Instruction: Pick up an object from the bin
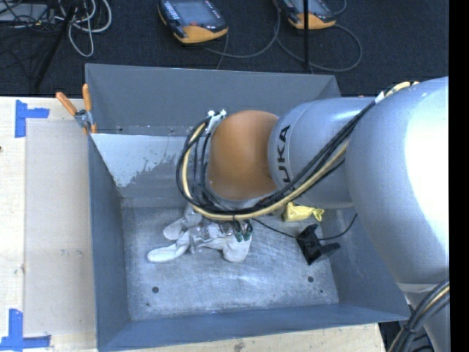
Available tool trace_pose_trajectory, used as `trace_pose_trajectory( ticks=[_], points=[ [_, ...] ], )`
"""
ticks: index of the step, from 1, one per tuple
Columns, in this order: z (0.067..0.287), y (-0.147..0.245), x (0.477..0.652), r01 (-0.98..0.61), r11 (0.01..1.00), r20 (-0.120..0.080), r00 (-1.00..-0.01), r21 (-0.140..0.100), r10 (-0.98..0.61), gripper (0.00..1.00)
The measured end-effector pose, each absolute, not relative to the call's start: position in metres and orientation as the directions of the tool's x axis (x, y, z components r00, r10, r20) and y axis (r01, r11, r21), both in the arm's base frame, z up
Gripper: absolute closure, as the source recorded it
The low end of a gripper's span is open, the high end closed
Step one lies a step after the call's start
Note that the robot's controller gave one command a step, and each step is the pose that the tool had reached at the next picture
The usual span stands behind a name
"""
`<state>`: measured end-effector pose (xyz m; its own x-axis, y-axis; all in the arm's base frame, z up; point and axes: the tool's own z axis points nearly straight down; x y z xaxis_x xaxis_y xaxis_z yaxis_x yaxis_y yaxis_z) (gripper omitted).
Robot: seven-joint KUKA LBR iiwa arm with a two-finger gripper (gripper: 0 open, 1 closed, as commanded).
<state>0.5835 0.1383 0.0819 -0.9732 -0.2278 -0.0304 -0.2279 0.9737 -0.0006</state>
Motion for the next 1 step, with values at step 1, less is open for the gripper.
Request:
trace_pose_trajectory(
  ticks=[1],
  points=[
    [0.0837,0.138,0.5829,-0.229,0.973,-0.028,-0.973,-0.001,-0.229,1.0]
  ],
)
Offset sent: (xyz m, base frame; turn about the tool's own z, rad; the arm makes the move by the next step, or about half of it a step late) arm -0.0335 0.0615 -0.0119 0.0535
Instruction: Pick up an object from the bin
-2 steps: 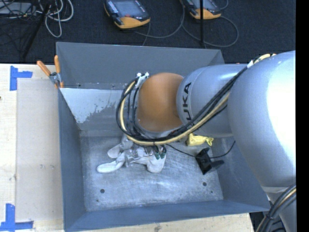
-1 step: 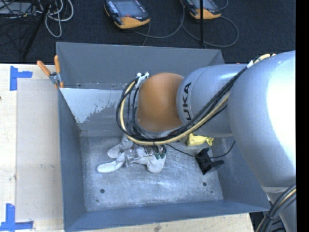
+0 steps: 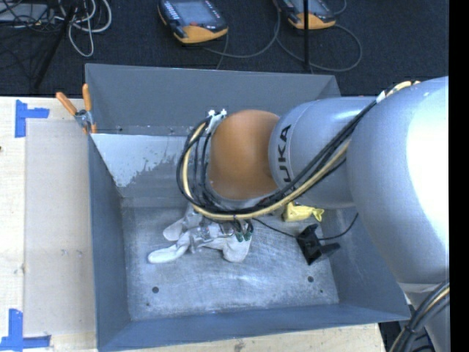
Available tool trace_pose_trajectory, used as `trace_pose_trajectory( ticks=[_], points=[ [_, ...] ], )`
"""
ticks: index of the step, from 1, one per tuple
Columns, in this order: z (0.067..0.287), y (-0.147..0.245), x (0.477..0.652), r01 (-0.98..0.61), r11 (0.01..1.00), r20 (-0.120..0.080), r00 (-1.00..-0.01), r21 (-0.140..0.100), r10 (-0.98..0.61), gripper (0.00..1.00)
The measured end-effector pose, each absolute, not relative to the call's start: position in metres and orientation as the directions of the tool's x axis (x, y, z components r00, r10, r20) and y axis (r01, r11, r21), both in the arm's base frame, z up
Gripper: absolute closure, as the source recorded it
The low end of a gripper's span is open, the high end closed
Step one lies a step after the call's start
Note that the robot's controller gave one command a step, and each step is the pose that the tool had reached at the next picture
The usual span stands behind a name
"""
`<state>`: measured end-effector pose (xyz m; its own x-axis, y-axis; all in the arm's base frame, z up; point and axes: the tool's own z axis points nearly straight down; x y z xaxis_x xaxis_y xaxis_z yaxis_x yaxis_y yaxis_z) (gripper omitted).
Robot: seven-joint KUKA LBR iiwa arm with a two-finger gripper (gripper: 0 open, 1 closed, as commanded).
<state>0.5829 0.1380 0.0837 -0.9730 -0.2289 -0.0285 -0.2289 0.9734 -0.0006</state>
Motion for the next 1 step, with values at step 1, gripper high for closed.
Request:
trace_pose_trajectory(
  ticks=[1],
  points=[
    [0.0917,0.1374,0.5789,-0.231,0.973,-0.013,-0.973,-0.001,-0.231,1.0]
  ],
)
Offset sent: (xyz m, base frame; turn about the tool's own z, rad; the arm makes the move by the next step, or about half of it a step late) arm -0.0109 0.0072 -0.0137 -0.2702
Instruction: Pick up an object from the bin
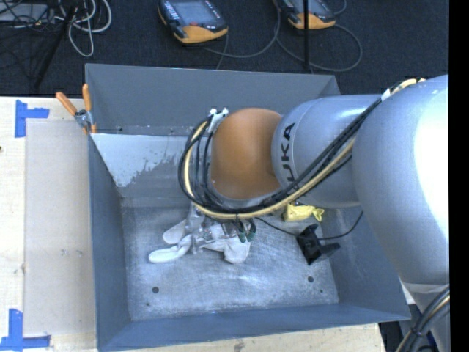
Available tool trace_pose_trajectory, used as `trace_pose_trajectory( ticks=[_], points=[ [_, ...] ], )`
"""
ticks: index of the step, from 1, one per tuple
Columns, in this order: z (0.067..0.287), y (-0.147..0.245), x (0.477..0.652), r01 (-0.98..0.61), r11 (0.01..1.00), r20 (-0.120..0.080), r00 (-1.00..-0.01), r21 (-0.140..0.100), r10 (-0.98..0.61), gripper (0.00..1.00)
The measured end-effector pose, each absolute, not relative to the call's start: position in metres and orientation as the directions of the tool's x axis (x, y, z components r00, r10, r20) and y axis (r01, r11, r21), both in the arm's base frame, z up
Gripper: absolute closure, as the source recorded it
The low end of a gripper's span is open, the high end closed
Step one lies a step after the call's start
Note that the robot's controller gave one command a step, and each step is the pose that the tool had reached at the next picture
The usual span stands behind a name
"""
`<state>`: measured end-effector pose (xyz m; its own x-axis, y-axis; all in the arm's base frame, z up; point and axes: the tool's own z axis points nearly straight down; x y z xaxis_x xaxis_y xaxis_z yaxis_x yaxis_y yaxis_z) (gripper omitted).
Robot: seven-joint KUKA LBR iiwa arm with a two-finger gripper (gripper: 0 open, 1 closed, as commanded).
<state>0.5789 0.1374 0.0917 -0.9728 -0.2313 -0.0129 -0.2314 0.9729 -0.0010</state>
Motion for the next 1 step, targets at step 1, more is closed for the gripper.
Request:
trace_pose_trajectory(
  ticks=[1],
  points=[
    [0.1195,0.1692,0.5716,-0.251,0.968,-0.005,-0.968,0.002,-0.251,1.0]
  ],
)
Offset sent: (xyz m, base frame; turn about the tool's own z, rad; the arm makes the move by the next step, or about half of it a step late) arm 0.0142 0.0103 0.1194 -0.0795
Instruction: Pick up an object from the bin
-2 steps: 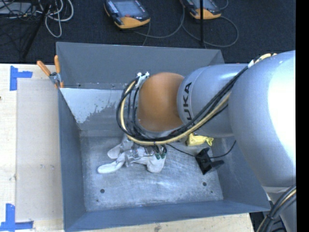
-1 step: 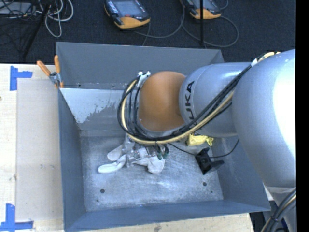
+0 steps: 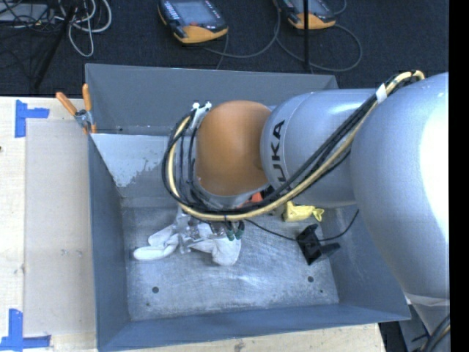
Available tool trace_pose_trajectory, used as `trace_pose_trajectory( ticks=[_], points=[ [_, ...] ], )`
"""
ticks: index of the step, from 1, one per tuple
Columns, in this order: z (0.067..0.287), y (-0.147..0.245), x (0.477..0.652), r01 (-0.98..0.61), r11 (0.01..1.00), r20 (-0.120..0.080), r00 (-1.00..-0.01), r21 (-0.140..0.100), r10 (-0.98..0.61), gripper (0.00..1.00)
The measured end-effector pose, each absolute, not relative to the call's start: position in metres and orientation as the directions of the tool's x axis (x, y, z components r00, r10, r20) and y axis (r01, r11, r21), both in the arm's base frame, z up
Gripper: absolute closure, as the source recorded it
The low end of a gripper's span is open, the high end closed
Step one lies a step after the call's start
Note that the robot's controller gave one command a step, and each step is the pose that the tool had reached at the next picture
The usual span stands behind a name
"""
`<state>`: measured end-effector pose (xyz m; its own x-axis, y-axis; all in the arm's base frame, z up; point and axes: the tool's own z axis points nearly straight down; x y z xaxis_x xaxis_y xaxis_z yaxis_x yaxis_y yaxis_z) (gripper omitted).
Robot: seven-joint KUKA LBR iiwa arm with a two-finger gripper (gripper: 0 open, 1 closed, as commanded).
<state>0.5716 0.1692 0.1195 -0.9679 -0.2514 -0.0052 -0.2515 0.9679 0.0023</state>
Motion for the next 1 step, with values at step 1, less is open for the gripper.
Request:
trace_pose_trajectory(
  ticks=[1],
  points=[
    [0.2104,0.1477,0.5934,-0.306,0.952,0.0,-0.952,0.001,-0.306,1.0]
  ],
)
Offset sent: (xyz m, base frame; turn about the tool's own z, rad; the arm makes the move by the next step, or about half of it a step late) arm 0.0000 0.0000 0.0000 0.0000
